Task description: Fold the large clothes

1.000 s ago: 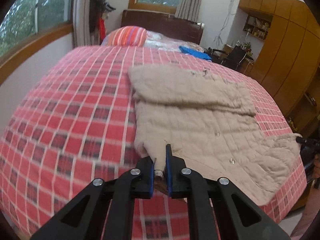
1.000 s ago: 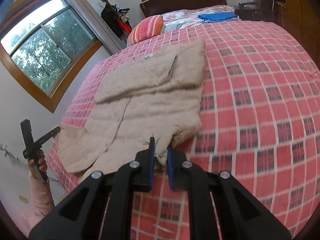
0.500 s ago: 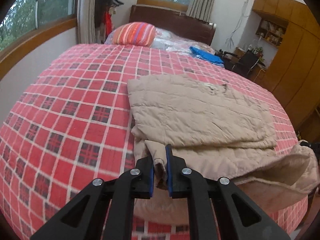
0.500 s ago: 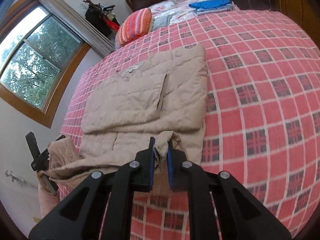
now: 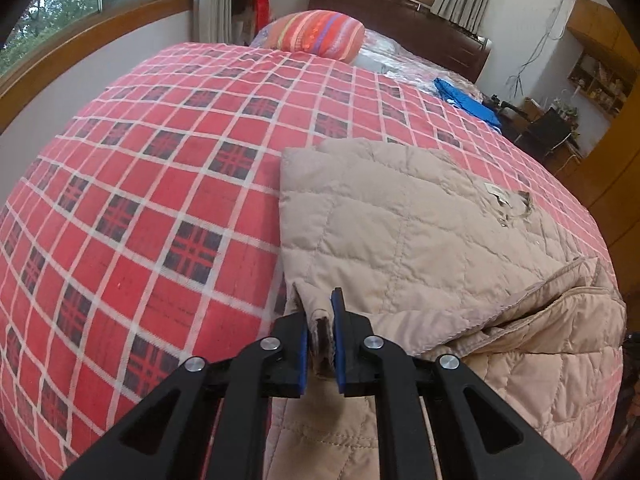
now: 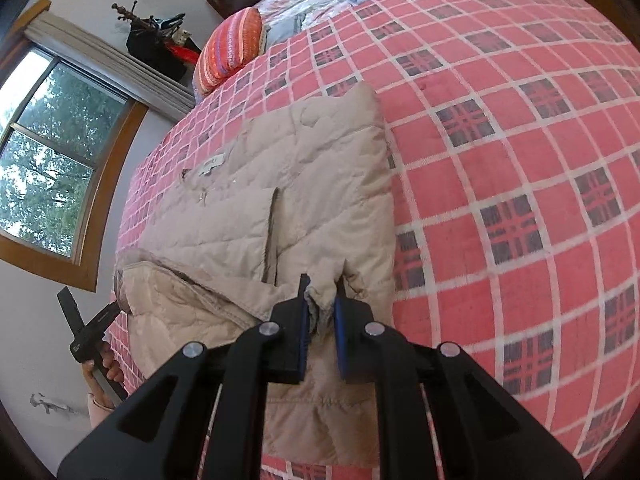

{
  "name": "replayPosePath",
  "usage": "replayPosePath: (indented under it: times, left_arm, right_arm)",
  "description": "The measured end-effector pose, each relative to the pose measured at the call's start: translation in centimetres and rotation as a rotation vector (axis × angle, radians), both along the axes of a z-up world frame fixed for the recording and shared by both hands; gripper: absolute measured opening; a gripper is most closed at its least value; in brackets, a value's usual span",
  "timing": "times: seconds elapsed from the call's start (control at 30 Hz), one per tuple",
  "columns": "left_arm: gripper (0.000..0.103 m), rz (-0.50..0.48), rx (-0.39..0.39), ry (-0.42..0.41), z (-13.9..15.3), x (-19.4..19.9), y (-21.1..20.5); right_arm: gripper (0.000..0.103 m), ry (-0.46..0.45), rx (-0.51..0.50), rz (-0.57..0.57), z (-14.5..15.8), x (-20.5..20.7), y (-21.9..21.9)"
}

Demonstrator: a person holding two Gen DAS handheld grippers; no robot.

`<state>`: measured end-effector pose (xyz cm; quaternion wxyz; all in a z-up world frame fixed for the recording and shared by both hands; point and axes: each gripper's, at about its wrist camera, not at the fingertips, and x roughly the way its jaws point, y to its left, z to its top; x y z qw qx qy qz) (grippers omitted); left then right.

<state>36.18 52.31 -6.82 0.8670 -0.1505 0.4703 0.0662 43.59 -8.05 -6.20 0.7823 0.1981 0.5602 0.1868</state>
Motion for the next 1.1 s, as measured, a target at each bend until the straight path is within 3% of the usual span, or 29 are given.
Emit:
replayPosePath:
  times: [0.17, 0.27, 0.33, 0.43, 0.63, 0.9, 0.97, 1.03, 1.07, 1.1]
  left_arm:
    - [0.015, 0.002, -0.059, 0.015, 0.0, 0.4, 0.8]
    - [0.036, -0.005, -0.171, -0.012, 1.0, -0.4, 2.1]
    - [0.06, 0.012, -0.217, -0.058, 2.2, -1.8, 3.2]
    - [0.072, 0.022, -0.195, -0.127, 3.9, -3.8, 4.4]
    - [0.075, 0.031, -0.107, -0.096, 2.8, -4.9, 5.6]
    - [0.075, -0.003, -0.166, -0.021, -1.2, -4.2, 4.5]
    - [0.075, -0.013, -0.179, -0.01, -1.6, -3.8, 3.8]
    - [0.071, -0.012, -0.178, 0.006, -1.9, -3.3, 3.0]
    - [0.066, -0.011, -0.173, 0.009, -1.9, -3.3, 2.7]
    - [0.047, -0.023, -0.174, 0.016, -1.9, -3.2, 2.2]
  right_arm:
    - [0.014, 0.005, -0.006, 0.005, -0.2, 0.4, 0.2]
    - [0.029, -0.006, 0.006, 0.002, 0.6, -0.3, -0.2]
    - [0.056, -0.037, -0.016, -0.008, 1.5, -1.1, -0.7]
    - [0.057, -0.092, -0.06, -0.01, 3.0, -2.5, -1.6]
    - [0.057, -0.092, -0.083, 0.017, 2.7, -3.7, -1.9]
    - [0.057, -0.019, -0.076, 0.037, -0.6, -2.3, 0.0]
    - [0.051, -0.007, -0.074, 0.04, -1.2, -1.6, 0.6]
    - [0.037, 0.001, -0.092, 0.038, -1.6, -1.2, 1.2]
    - [0.034, 0.001, -0.104, 0.039, -1.7, -1.2, 1.4]
    - [0.028, -0.004, -0.115, 0.038, -1.6, -1.4, 1.5]
